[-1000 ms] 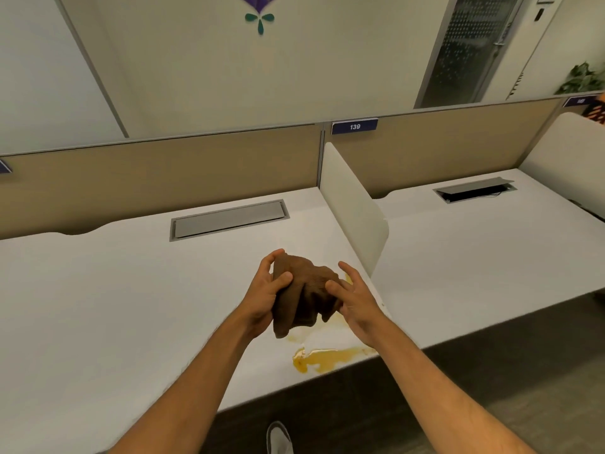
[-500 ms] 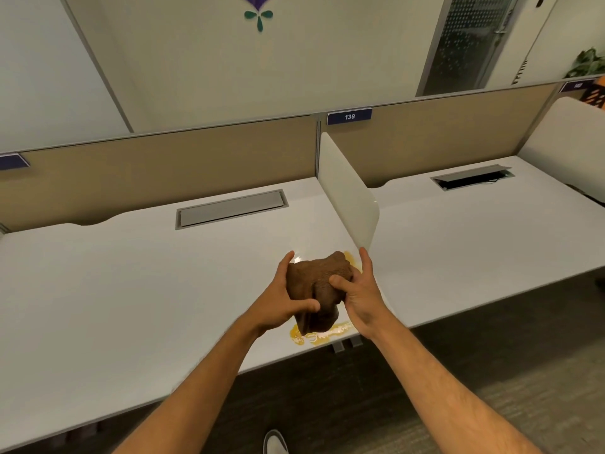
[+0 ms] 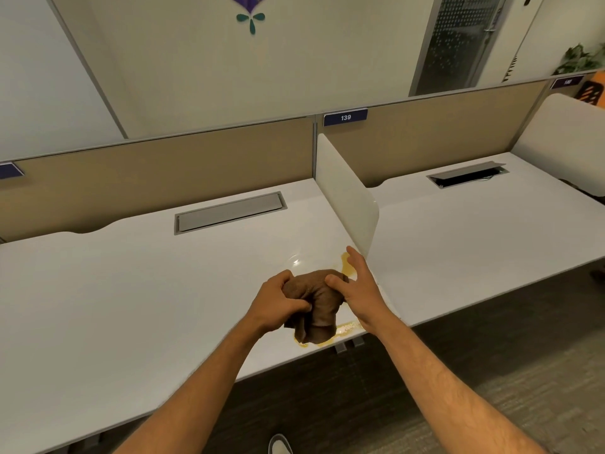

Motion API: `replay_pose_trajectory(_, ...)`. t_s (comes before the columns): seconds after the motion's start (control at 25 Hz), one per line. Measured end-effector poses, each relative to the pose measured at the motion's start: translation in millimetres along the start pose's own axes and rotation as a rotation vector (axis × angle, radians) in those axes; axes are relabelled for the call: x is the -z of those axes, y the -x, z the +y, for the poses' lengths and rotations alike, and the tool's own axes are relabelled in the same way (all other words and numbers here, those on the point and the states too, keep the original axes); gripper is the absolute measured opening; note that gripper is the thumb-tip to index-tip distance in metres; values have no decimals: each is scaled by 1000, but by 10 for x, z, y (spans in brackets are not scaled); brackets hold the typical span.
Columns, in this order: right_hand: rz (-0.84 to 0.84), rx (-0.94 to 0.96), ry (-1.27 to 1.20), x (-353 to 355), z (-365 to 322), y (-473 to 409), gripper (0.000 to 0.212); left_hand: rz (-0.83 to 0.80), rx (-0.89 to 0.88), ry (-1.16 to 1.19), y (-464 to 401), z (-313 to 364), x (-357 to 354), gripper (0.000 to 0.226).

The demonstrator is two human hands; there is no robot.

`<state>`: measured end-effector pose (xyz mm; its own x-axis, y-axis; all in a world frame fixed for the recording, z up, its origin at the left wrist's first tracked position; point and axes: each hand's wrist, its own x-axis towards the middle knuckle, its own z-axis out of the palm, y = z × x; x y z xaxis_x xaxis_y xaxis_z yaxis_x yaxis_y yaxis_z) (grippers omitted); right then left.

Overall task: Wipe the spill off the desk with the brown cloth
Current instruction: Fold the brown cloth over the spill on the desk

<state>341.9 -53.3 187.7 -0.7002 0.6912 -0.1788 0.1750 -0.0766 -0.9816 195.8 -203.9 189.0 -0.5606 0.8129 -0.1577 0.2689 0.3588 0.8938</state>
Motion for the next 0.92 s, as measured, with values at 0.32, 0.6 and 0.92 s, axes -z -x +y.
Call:
replay_pose_trajectory(0.32,-300,-90,-107,-43,150,86,95,-108,44,330,57,-39,185,62)
replay_pose_trajectory(0.6,-132,-19,-171,-127,28,58,58,-174,29,90,40,-58,311,85)
replay_pose_trajectory(0.92,-33,34,70,-290,-28,74,49,-198,46,248,82,-74,220,67)
